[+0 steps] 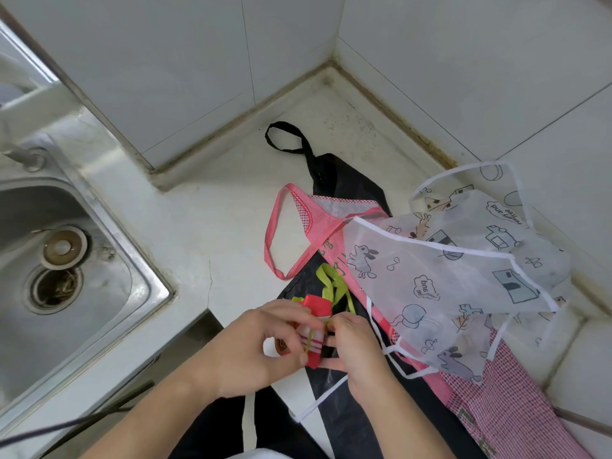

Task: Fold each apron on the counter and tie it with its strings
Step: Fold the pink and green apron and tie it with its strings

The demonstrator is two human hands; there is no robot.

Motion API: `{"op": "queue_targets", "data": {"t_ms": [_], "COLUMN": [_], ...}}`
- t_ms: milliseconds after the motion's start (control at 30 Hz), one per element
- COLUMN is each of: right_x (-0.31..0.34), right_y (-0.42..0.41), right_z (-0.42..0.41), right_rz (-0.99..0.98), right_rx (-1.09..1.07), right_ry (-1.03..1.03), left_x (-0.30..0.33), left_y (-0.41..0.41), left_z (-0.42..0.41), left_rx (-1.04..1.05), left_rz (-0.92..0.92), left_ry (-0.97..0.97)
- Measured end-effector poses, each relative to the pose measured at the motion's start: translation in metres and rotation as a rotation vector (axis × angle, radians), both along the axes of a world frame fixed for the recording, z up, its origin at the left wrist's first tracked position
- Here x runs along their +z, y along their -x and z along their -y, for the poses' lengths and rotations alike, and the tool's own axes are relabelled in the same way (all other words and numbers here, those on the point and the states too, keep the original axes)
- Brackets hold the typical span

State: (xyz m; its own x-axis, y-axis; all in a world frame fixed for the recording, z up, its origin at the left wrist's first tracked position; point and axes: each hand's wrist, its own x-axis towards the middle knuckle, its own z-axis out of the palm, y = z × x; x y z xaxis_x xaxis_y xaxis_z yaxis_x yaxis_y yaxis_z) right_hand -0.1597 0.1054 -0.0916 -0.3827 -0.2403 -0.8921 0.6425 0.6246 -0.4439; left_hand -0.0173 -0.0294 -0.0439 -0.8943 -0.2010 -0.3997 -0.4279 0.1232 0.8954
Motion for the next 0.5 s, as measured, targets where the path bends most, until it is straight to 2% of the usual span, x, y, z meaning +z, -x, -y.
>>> {"op": "queue_targets", "data": {"t_ms": [133, 267, 400, 500], "right_x": [0.002, 0.005, 0.009, 0.01], "right_y": [-0.004, -0.01, -0.018, -0.023], "right_z": [0.014, 0.017, 0.019, 0.02], "right_rz": [-0.041, -0.033, -0.075, -0.258], "right_rx": [0.163, 0.184, 0.247, 0.387], "right_ry": [-0.116, -0.053, 0.031, 0.038], "left_x": [0.002, -0.003, -0.016, -0.027], "left_y": [0.004, 0.005, 0.002, 0.0], "left_z": [0.004, 0.003, 0.003, 0.004], "left_rx": [-0.035, 0.129, 0.363, 0.356], "left_rz": [0.05, 0.073, 0.146, 0.217], "left_ry": [-0.124, -0.144, 0.023, 0.2]}}
